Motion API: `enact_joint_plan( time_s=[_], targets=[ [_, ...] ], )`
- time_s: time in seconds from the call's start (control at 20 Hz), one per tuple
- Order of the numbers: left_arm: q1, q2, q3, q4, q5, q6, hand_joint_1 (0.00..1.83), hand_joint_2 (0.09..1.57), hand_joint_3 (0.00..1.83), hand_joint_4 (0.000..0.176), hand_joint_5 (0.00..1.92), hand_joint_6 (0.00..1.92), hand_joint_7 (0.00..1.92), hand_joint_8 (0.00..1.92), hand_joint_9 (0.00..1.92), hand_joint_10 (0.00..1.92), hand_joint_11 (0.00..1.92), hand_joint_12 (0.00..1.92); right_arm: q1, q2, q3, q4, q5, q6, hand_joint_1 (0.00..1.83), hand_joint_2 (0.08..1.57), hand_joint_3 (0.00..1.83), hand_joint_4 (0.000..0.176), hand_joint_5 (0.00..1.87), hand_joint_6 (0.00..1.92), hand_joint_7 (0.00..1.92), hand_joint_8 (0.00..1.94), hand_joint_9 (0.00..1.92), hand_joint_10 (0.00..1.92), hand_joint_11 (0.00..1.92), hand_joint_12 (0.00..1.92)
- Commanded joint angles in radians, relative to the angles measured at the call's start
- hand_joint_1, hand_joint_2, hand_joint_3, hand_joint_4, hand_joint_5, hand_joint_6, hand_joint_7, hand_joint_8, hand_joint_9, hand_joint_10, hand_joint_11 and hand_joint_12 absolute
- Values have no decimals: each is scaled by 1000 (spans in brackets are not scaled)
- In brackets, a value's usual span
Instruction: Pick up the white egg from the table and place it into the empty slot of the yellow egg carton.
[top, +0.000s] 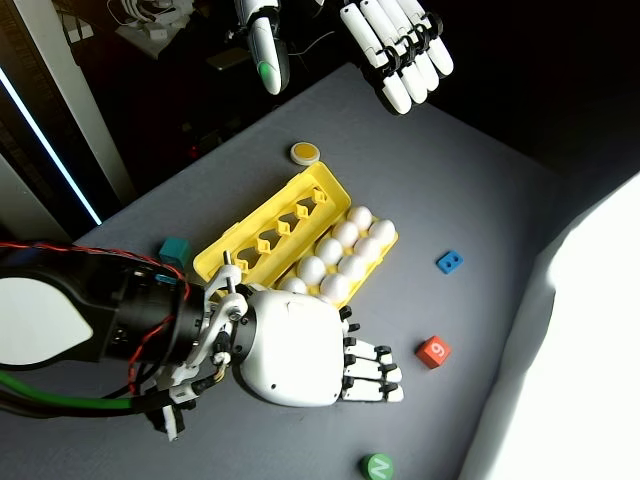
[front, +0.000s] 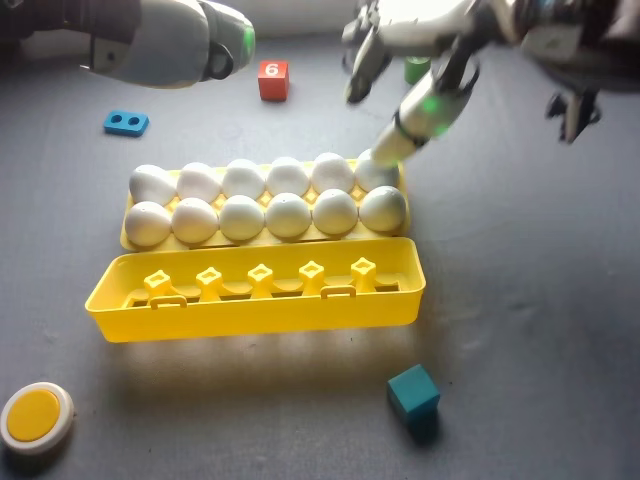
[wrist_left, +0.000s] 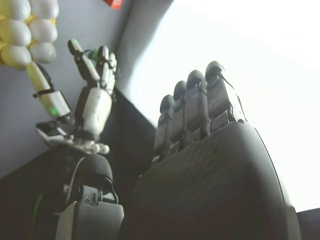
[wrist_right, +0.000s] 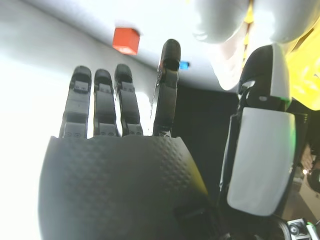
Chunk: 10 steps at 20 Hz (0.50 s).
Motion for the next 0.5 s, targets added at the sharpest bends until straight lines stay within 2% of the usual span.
enact_joint_plan(
  time_s=[0.0,0.2,0.25,0.3,0.35,0.4,0.45],
  targets=[
    [-8,5,0,93,27,3,0,1237,0,0,90,9,91,10,68,11,9,4,19,22,-19,2,75,6,647,823,0,176,700,15,109,14,0,0,0,0],
    [-10,5,0,84,27,3,0,1243,0,0,76,2,57,0,29,0,0,0,67,186,-202,3,45,-10,683,814,0,176,720,17,148,22,0,0,0,0],
    [-10,5,0,83,27,3,0,1247,2,0,66,0,46,0,19,0,0,0,67,232,-252,3,22,-10,611,833,1,161,730,8,187,10,0,0,0,0],
    [-10,5,0,83,27,3,0,1246,1,0,65,1,53,4,30,5,0,0,70,260,-279,3,2,-11,627,827,0,142,765,18,223,18,21,8,0,0],
    [-10,5,0,85,27,3,0,1248,2,0,63,0,60,7,39,9,0,0,73,287,-304,2,-6,-10,638,849,7,107,767,15,227,15,27,10,0,0],
    [-10,4,1,86,27,3,0,1251,3,0,70,3,71,11,49,13,0,0,78,311,-327,2,-10,-10,627,867,4,93,771,7,278,7,98,16,24,18],
    [-10,4,1,86,27,3,0,1257,5,0,83,8,77,12,45,10,0,0,81,341,-360,2,-17,-19,643,860,1,76,779,3,339,6,178,14,4,238]
  ],
)
